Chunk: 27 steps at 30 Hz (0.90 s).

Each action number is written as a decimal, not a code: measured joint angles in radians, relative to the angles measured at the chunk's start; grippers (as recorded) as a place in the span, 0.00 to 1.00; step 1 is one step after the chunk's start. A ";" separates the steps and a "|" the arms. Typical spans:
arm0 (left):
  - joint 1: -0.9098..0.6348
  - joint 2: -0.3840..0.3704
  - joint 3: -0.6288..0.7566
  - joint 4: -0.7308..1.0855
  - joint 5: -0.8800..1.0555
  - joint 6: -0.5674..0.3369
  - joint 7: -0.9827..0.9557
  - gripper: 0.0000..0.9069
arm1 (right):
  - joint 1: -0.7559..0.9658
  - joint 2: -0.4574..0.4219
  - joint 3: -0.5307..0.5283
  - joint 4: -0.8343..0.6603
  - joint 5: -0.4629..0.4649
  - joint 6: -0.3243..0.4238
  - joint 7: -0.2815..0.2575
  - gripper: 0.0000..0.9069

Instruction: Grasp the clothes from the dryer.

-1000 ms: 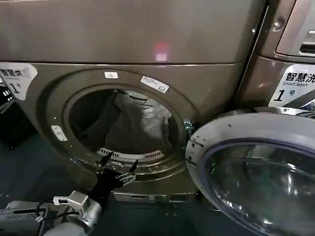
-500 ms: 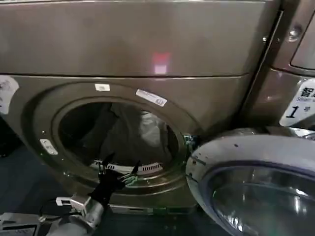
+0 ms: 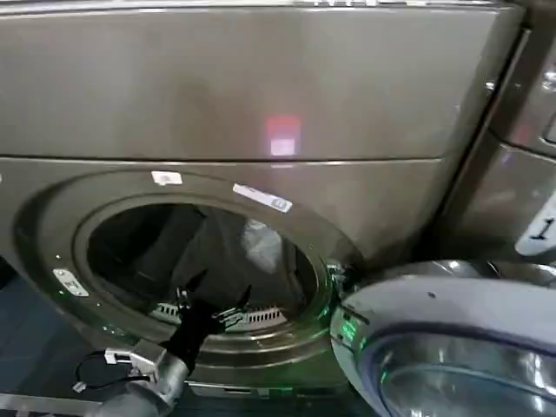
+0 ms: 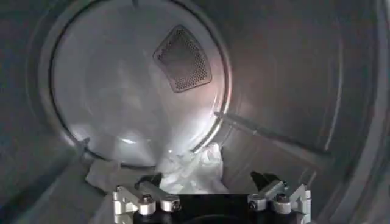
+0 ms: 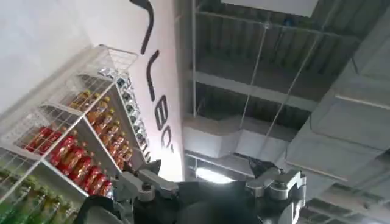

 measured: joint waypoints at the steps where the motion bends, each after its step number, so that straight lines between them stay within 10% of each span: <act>1: -0.034 -0.013 0.000 0.022 0.047 -0.019 0.037 1.00 | -0.004 0.000 0.003 0.000 -0.001 0.000 0.000 1.00; 12: -0.391 -0.151 -0.017 0.297 0.400 -0.139 0.497 1.00 | -0.030 -0.006 0.005 -0.013 -0.010 0.010 -0.013 1.00; 27: -0.812 -0.074 0.172 0.832 0.254 -0.087 0.843 1.00 | -0.016 0.015 -0.044 -0.021 -0.022 0.017 -0.014 1.00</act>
